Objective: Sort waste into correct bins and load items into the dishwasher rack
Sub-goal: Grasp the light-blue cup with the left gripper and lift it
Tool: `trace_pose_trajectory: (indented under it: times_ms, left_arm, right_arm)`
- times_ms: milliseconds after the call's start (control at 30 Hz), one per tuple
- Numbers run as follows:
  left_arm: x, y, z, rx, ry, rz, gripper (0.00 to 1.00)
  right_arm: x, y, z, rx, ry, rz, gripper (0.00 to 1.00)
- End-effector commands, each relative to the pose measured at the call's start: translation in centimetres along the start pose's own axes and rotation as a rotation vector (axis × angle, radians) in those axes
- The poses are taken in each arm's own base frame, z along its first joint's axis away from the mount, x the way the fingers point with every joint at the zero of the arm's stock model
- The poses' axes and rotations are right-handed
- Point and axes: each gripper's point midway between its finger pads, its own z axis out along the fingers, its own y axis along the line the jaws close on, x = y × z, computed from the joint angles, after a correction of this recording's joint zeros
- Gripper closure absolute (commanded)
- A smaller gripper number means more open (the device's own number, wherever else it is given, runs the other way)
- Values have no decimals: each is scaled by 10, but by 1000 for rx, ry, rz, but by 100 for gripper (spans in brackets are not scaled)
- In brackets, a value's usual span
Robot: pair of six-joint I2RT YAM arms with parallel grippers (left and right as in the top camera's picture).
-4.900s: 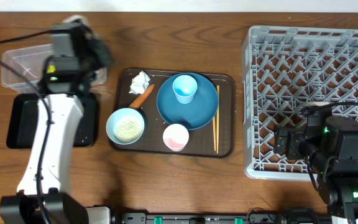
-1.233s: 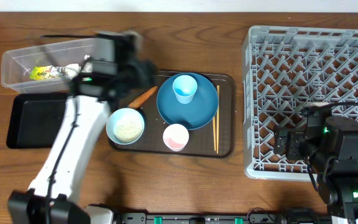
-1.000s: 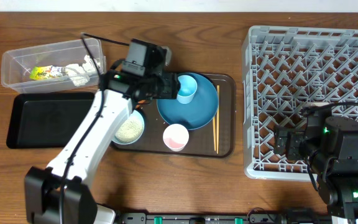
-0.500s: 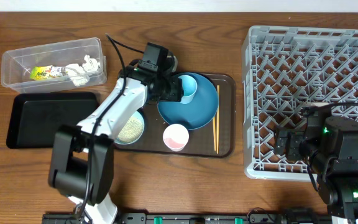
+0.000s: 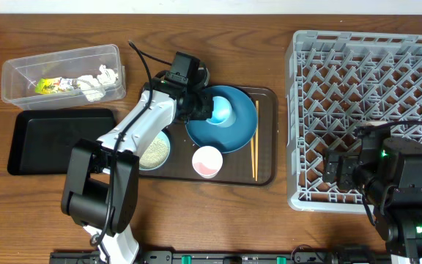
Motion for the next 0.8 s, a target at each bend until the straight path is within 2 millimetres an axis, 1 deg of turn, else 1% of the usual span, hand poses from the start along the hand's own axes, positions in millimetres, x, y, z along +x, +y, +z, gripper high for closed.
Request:
trace_pose_trajectory:
  times_ms: [0, 67, 167, 233, 300, 333, 367, 433, 467, 500, 567, 633, 733, 767]
  left_arm:
    - [1, 3, -6, 6, 7, -18, 94]
    - [-2, 6, -17, 7, -11, -29, 94]
    - [-15, 5, -45, 63, -68, -48, 94]
    - [-24, -6, -68, 180, -106, -57, 94]
    - [-27, -27, -92, 358, -109, -73, 94]
    - [-25, -38, -102, 450, -95, -79, 94]
    - [-22, -52, -113, 556, -71, -73, 94]
    - [-12, -76, -131, 747, -9, -54, 94]
    - [-8, -86, -140, 828, 21, -46, 94]
    - [-3, -95, -149, 909, 52, -39, 94]
    - [3, -104, -161, 1010, 102, -45, 94]
    - [7, -108, -168, 1058, 142, -74, 94]
    - [11, -114, -176, 1112, 195, -105, 94]
    - [13, -117, -178, 1127, 203, -100, 94]
  right_arm:
    - [-7, 1, -6, 0, -20, 6, 1]
    - [-8, 1, -5, 1, -23, 6, 1]
    - [-16, -1, -4, 16, -52, 7, 1]
    - [-26, 1, 1, 5, -78, 9, 1]
    - [-35, 10, 7, -45, -96, -2, 1]
    - [-40, 17, 10, -90, -103, -16, 1]
    - [-46, 33, 13, -181, -115, -50, 1]
    - [-56, 70, 13, -400, -145, -124, 1]
    - [-59, 83, 11, -483, -156, -147, 1]
    - [-63, 101, 8, -599, -172, -181, 1]
    - [-65, 130, -4, -825, -205, -260, 1]
    - [-68, 148, -14, -1000, -234, -309, 1]
    - [-70, 164, -28, -1207, -277, -365, 1]
    - [-71, 165, -28, -1236, -283, -372, 1]
